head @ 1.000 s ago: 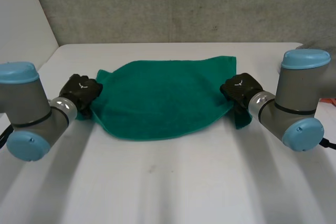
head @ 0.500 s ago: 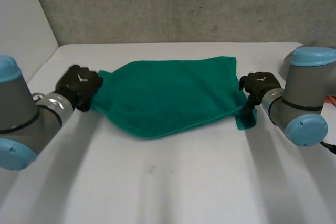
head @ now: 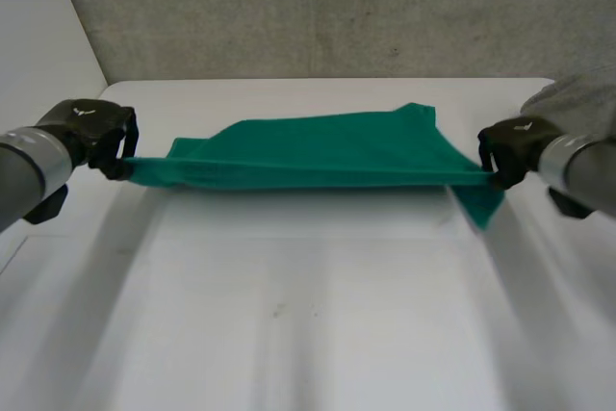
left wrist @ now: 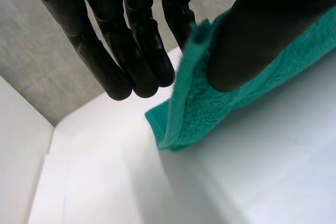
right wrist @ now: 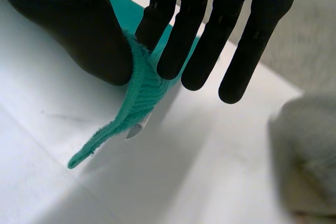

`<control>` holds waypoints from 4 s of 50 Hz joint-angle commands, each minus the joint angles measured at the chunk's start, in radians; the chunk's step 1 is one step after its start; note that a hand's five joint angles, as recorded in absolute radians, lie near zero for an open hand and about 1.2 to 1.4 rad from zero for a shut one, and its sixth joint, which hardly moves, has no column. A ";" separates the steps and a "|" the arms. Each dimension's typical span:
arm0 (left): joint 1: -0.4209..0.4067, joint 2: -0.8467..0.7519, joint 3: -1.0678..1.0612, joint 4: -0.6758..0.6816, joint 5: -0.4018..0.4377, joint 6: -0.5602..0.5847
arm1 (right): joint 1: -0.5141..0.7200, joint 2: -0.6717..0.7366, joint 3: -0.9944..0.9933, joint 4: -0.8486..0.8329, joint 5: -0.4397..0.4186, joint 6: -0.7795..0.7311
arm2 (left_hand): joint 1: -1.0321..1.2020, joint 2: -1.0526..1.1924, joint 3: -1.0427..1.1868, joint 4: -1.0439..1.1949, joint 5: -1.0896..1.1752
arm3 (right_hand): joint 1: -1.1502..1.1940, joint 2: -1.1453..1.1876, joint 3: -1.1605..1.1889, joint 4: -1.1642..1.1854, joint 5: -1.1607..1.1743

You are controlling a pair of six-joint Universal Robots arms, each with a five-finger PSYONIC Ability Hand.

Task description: Fold the laundry.

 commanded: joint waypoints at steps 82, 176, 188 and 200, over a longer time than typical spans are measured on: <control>0.028 -0.369 0.118 0.524 -0.007 0.028 | 0.061 0.300 -0.168 -0.272 0.051 0.025 | 0.220 0.202 0.209 0.201 0.231 | -0.186 -0.214 -0.220 -0.229 -0.198; -0.012 -0.257 0.147 0.373 -0.044 0.013 | 0.015 0.381 -0.254 -0.068 -0.084 -0.073 | 0.220 0.202 0.209 0.201 0.231 | -0.547 -0.575 -0.581 -0.591 -0.559; -0.018 -0.285 0.202 0.335 -0.056 0.005 | 0.034 0.412 -0.271 -0.130 -0.072 -0.078 | 0.220 0.202 0.209 0.201 0.231 | -0.527 -0.555 -0.560 -0.570 -0.539; -0.021 -0.285 0.205 0.319 -0.064 -0.001 | 0.045 0.435 -0.297 -0.218 -0.045 -0.078 | 0.220 0.202 0.209 0.201 0.231 | -0.427 -0.455 -0.460 -0.470 -0.439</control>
